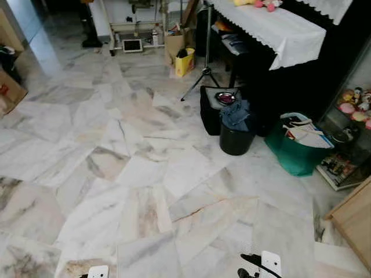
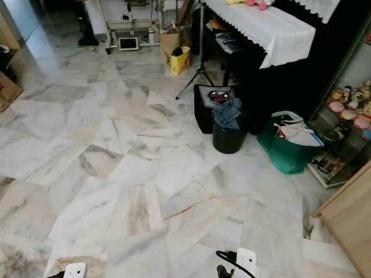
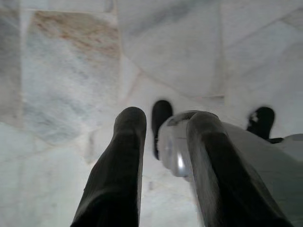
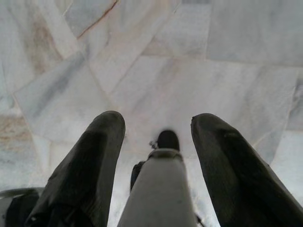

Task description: Hang keys on a hook

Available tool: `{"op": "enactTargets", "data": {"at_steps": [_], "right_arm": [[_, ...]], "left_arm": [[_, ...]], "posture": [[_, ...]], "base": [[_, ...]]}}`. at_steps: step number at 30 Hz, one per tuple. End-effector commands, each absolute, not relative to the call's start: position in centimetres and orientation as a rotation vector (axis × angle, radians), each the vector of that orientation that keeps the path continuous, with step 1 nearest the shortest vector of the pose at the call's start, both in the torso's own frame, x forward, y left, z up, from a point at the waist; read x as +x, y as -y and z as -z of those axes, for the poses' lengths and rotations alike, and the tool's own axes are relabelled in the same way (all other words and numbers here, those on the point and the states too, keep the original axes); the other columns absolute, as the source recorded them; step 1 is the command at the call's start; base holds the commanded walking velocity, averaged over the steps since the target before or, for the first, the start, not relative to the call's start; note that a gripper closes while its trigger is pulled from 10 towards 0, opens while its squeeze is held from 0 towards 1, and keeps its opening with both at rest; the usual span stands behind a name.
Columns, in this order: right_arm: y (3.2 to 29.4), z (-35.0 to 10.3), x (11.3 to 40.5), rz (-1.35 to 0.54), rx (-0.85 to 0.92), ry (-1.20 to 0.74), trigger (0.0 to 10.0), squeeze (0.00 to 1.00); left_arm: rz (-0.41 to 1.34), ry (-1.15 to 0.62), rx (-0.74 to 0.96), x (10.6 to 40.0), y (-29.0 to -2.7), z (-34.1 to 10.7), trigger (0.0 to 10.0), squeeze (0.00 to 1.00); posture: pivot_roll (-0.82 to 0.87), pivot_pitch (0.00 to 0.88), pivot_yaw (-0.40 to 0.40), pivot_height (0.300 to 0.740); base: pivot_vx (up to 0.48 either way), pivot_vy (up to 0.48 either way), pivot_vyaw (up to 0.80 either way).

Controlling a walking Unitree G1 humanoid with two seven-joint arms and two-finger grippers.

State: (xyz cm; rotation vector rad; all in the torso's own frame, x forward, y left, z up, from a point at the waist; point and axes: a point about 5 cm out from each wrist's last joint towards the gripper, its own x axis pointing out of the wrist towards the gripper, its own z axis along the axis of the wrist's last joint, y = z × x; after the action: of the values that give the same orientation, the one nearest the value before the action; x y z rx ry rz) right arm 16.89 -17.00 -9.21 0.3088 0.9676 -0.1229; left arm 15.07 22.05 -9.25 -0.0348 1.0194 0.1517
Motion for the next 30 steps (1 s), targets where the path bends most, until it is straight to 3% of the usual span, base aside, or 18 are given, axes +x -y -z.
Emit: {"op": "enactTargets", "data": {"at_steps": [1, 7, 14, 25, 30], "right_arm": [[17.7, 9.3, 16.5, 0.16, 0.328, -0.968, 10.0, 0.0], [18.4, 9.3, 16.3, 0.216, 0.354, -0.961, 10.0, 0.0], [19.2, 9.5, 15.7, 0.193, 0.312, -0.989, 10.0, 0.0], [19.0, 10.0, 14.3, 0.229, 0.348, -1.001, 10.0, 0.0], [17.4, 10.3, 14.0, 0.172, 0.342, -1.02, 10.0, 0.0]], "left_arm": [[-0.161, -1.024, -0.047, 14.9, -21.7, 9.4, 10.0, 0.0], [-0.14, -1.028, -0.041, 14.9, -21.1, 9.5, 10.0, 0.0], [-0.155, -1.032, -0.074, 14.4, -20.4, 9.8, 10.0, 0.0], [-0.111, -1.079, 0.018, 13.2, -20.9, 10.1, 10.0, 0.0], [-0.112, -1.093, 0.074, 12.8, -22.4, 10.0, 10.0, 0.0]], "posture": [[0.1, 0.0, -0.054, 0.74], [0.1, 0.0, -0.066, 0.74], [0.13, 0.0, -0.095, 0.74], [0.14, 0.0, -0.067, 0.74], [0.12, 0.0, -0.002, 0.74]], "base": [[0.0, 0.0, 0.0], [0.0, 0.0, 0.0], [0.0, 0.0, -0.8], [0.0, 0.0, -0.8], [0.0, 0.0, -0.8]]}}
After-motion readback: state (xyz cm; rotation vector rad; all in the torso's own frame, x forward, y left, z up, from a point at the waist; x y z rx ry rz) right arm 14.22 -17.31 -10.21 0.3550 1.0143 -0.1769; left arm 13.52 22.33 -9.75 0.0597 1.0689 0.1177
